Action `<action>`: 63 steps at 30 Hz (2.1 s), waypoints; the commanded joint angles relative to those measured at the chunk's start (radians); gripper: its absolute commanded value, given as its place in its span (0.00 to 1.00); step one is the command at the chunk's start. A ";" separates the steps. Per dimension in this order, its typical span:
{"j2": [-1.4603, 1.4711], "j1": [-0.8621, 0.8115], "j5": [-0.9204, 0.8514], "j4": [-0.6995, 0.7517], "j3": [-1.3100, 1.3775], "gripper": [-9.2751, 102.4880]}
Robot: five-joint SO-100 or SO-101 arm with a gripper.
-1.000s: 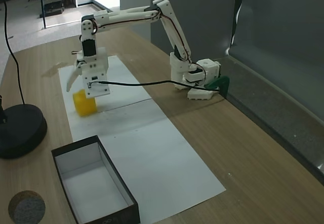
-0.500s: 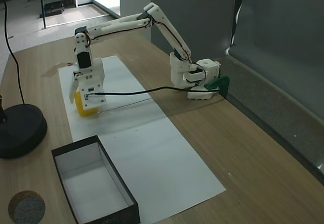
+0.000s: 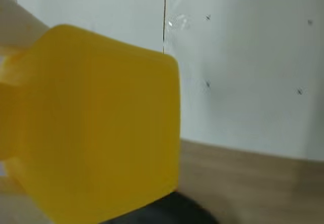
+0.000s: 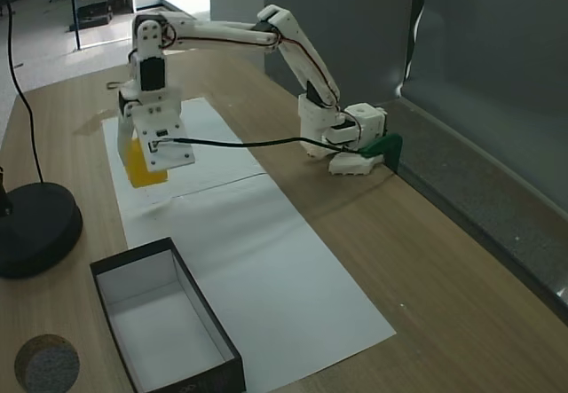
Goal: Grab a yellow square and put it in the box.
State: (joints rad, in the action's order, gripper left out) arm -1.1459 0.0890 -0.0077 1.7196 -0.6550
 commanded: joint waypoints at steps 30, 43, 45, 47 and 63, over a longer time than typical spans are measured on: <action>0.138 0.517 -0.011 -0.517 0.141 0.22; 0.167 0.440 0.106 -0.494 0.149 0.32; 0.167 0.437 0.169 -0.439 0.184 0.39; 0.167 0.433 0.173 -0.374 0.233 0.41; -0.138 0.201 0.184 0.029 0.704 0.08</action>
State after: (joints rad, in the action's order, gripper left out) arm -1.0416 0.3191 0.1672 1.7503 0.0261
